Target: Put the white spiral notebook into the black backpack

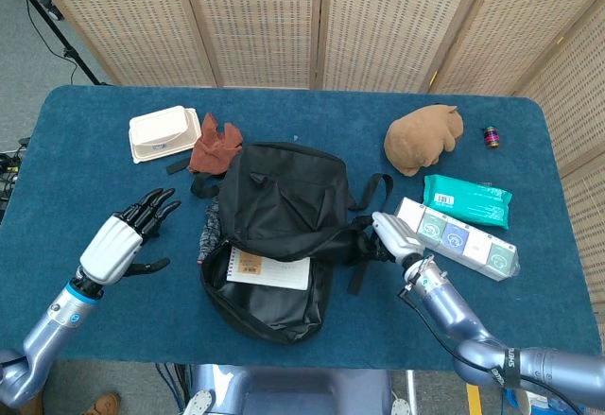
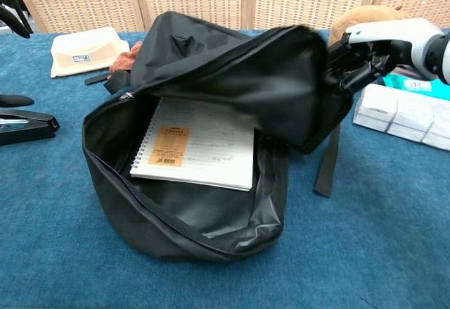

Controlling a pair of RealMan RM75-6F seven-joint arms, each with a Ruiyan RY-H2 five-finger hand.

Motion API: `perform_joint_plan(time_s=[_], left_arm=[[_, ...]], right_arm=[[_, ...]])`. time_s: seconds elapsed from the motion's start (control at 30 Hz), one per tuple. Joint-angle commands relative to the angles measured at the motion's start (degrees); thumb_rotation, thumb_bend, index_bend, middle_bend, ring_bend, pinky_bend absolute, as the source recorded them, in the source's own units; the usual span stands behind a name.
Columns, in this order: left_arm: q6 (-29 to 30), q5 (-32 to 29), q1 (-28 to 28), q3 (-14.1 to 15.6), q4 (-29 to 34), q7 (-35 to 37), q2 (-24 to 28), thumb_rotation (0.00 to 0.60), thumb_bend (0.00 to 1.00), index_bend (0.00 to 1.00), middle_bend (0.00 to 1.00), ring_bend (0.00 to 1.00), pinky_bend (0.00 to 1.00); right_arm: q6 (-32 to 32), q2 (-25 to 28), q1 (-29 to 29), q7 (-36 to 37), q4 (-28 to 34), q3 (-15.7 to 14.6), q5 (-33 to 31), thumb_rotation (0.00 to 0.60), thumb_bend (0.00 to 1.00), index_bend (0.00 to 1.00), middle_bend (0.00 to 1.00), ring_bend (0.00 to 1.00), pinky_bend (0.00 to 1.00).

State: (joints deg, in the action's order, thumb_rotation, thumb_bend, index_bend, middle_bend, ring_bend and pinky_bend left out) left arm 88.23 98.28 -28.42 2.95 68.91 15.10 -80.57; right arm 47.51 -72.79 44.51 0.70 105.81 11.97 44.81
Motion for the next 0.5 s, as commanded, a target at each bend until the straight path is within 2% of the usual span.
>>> perform_joint_plan(time_s=[0.03,0.13,0.27,0.4,0.5], left_arm=[[-1.1,-1.3,0.3,-0.7,0.9,-0.3,0.9,0.6,0.0,0.0,0.0,0.0,0.3],[-1.7,-2.4,0.7,-1.3,1.3,-0.4,1.8,0.6,0.0,0.0,0.0,0.0,0.3],[-1.9,-3.6,1.3,-2.0,1.9,0.1,2.9,0.6,0.0,0.0,0.0,0.0,0.3],[-1.9,-4.9,2.3,-2.7,2.4,1.4,4.3,0.6,0.0,0.0,0.0,0.0,0.3],[-1.9,-7.7,4.2,-3.4,3.0,4.0,6.4,0.6,0.0,0.0,0.0,0.0,0.3]], right_arm=[[-7.0,2.9,-1.5,4.2,1.8,-1.7,6.8,0.6,0.0,0.0,0.0,0.0,0.0],[-8.8,4.0,-3.4,7.6,3.2,-2.0,13.4,0.6,0.0,0.0,0.0,0.0,0.0],[-7.0,4.5,-6.5,11.3,4.4,-3.1,22.7,0.6,0.0,0.0,0.0,0.0,0.0],[-5.2,7.4,-9.0,14.9,5.6,-4.9,31.4,0.6,0.0,0.0,0.0,0.0,0.0],[2.0,12.5,-13.4,15.1,4.1,-8.2,42.0,0.6,0.0,0.0,0.0,0.0,0.0]])
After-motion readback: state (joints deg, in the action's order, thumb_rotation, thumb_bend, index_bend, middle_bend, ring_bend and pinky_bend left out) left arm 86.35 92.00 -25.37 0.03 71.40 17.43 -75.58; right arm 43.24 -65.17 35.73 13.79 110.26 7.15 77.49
